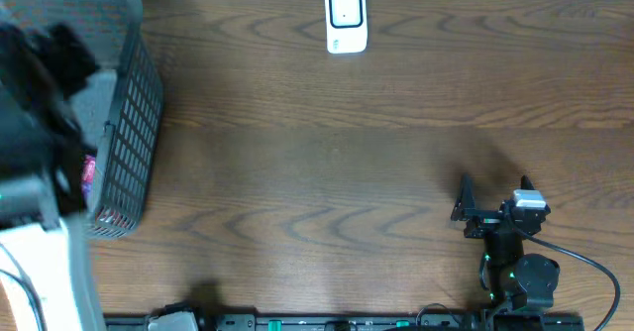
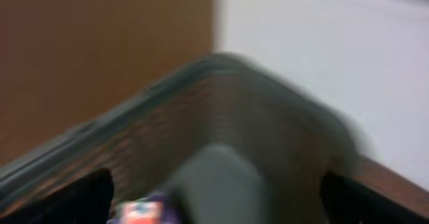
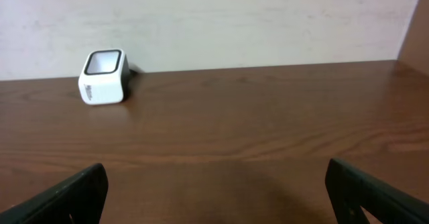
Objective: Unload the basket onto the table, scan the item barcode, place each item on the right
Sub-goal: 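Reach left gripper into basket and grasp the orange Kleenex tissue pack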
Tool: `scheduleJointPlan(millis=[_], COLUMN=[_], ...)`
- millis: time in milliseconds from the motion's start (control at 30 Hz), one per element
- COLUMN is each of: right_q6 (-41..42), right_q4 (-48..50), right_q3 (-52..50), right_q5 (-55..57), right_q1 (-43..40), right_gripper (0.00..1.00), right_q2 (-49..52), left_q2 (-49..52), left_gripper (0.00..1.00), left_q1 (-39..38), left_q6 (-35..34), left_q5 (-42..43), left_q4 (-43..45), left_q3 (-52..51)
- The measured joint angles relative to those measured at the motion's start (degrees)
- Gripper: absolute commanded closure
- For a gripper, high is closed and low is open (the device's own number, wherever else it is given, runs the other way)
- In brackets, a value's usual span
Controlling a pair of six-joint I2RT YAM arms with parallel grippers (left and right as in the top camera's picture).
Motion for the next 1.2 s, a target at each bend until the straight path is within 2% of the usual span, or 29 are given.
scheduleJointPlan(millis=[100, 233, 433, 700, 733, 767, 1133, 1200], right_q6=[0.00, 0.00, 0.00, 0.00, 0.00, 0.00, 0.00, 0.00], right_q4=[0.00, -0.02, -0.02, 0.00, 0.00, 0.00, 0.00, 0.00], right_q3=[0.00, 0.00, 0.00, 0.00, 0.00, 0.00, 0.00, 0.00], right_q5=[0.00, 0.00, -0.02, 0.00, -0.02, 0.00, -0.02, 0.00], right_q1=[0.00, 0.00, 0.00, 0.00, 0.00, 0.00, 0.00, 0.00], right_gripper=[0.01, 0.01, 0.01, 0.01, 0.01, 0.01, 0.01, 0.01], right_q2=[0.00, 0.00, 0.00, 0.00, 0.00, 0.00, 0.00, 0.00], left_q2=[7.82, 14.64, 21.31, 28.06, 28.81, 29.57, 35.56, 35.85], left_gripper=[0.02, 0.02, 0.02, 0.01, 0.10, 0.12, 0.14, 0.22], left_q1=[8.63, 16.52, 20.59, 23.47, 23.52, 23.52, 23.82, 24.46], left_q6=[-4.66, -8.17, -9.75, -9.16, -8.96, -8.98, -7.78, -7.76], left_q5=[1.11, 6.86, 10.64, 11.45, 11.43, 11.34, 10.58, 10.10], left_q4=[-11.96, -21.99, -27.63, -28.46, -28.26, -27.87, -22.80, -22.36], left_q3=[7.04, 8.83, 8.83, 8.33, 7.82, 7.23, 2.43, 2.34])
